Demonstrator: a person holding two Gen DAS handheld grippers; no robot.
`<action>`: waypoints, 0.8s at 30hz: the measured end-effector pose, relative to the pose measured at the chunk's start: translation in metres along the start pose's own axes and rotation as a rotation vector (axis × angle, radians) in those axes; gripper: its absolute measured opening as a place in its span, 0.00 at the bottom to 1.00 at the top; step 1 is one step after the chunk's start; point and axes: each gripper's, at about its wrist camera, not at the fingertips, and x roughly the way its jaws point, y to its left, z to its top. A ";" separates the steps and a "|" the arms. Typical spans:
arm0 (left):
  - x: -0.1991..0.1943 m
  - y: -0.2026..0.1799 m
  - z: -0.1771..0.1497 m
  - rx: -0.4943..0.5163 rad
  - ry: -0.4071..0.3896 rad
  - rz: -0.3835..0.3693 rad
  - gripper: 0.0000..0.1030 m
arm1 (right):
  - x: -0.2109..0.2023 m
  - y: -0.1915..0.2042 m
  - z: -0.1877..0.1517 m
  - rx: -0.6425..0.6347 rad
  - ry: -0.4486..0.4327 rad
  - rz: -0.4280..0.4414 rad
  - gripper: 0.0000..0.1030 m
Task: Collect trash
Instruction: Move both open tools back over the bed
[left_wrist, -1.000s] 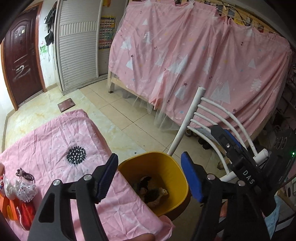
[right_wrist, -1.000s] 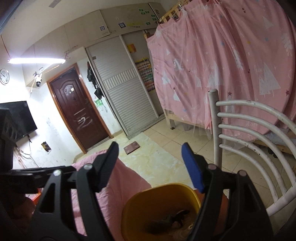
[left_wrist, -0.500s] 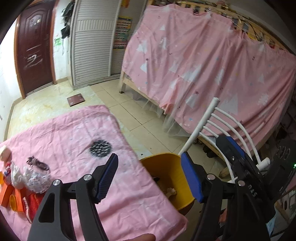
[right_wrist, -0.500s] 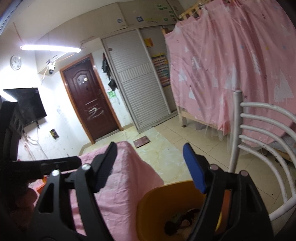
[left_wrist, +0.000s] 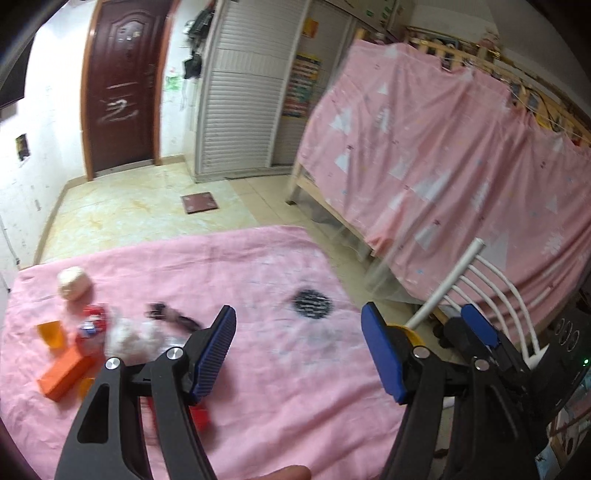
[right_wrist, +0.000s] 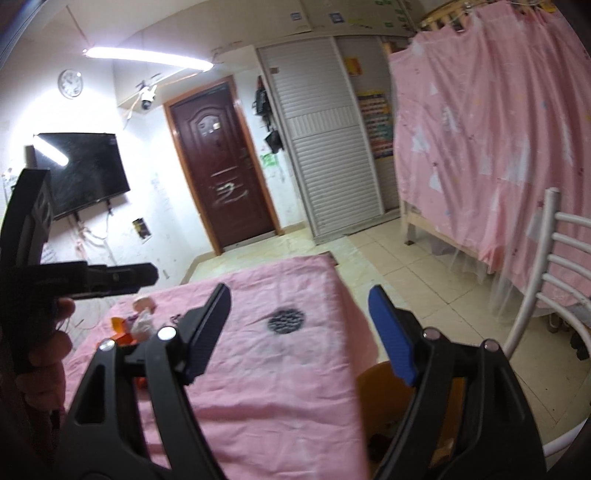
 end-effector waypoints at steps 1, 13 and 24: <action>-0.004 0.010 0.000 -0.007 -0.006 0.015 0.62 | 0.003 0.008 -0.001 -0.009 0.007 0.008 0.72; -0.035 0.124 -0.002 -0.142 -0.049 0.161 0.64 | 0.051 0.085 -0.010 -0.120 0.103 0.118 0.72; -0.039 0.193 -0.029 -0.111 0.001 0.244 0.66 | 0.096 0.128 -0.029 -0.184 0.217 0.185 0.79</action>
